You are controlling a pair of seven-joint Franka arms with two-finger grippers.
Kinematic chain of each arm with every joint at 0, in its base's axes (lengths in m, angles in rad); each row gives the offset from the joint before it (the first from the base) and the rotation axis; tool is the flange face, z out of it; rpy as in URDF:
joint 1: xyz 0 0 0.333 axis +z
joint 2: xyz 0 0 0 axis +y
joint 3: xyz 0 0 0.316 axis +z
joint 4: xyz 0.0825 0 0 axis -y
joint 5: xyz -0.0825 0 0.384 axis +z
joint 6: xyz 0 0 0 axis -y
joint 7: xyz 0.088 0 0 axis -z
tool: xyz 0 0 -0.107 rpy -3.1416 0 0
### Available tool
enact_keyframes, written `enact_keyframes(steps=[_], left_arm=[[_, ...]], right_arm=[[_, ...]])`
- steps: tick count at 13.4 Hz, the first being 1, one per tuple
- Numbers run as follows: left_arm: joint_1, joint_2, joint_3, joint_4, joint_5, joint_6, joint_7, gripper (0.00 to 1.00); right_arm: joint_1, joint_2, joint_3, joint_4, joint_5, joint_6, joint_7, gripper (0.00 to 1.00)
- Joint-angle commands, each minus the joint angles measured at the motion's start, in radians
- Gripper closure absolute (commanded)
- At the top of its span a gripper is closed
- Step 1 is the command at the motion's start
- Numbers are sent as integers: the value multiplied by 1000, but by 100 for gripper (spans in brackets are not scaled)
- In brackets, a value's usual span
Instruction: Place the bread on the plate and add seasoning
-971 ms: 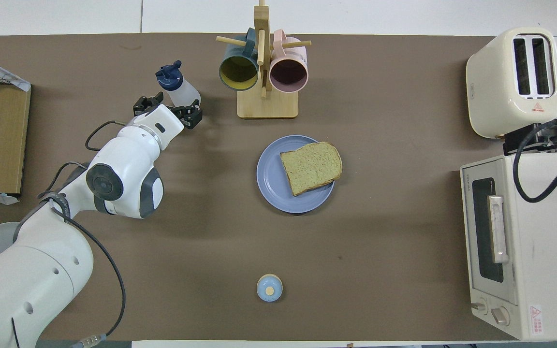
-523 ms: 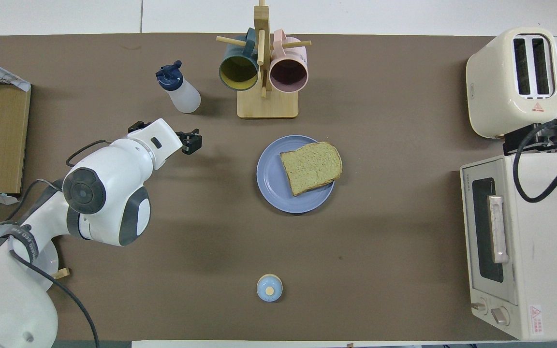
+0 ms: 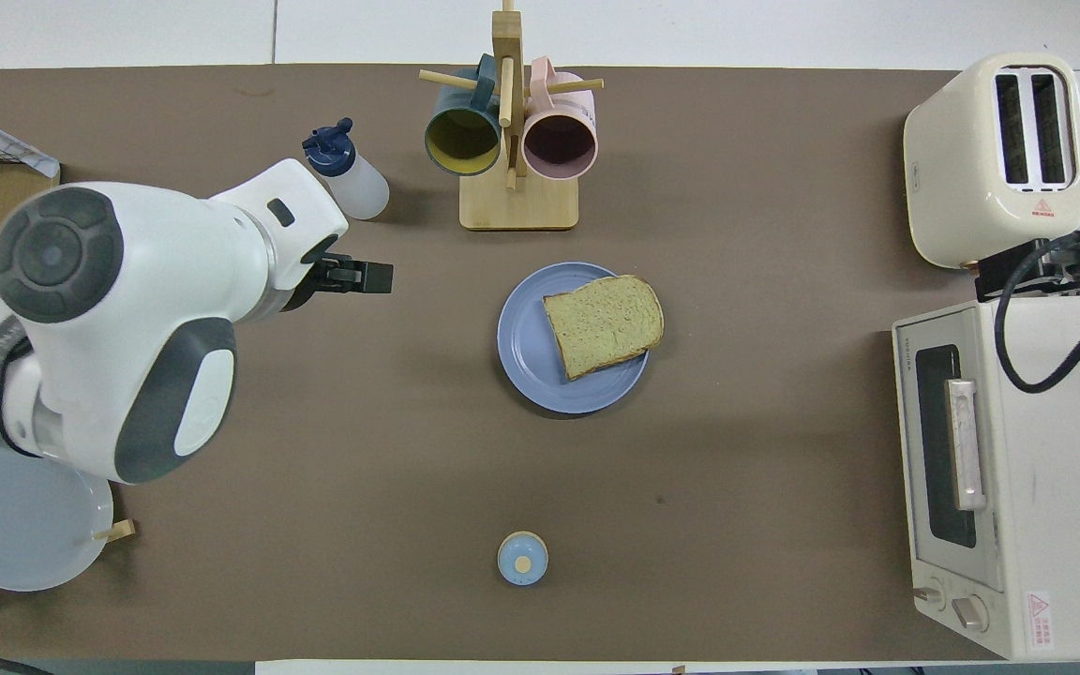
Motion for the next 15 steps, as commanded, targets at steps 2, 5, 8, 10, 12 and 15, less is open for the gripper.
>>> enact_keyframes(steps=[2,5,8,10,12,15], left_arm=[[60,-7,12,151,1,-272,63,0],[163,-18,15,223,3,-457,225,0],[261,-83,10,199,0,-495,332,0],[263,-88,9,196,1,-492,327,0],[280,-88,10,196,1,-486,327,0],[281,-91,10,199,1,-473,321,0]], right_arm=[[-12,-20,5,-23,25,12,-27,0],[-12,-20,5,-25,25,11,-27,0],[-12,-20,5,-25,25,11,-27,0],[-12,-20,5,-25,25,11,-27,0],[-12,-22,5,-25,25,11,-27,0],[-12,-20,5,-25,25,11,-27,0]])
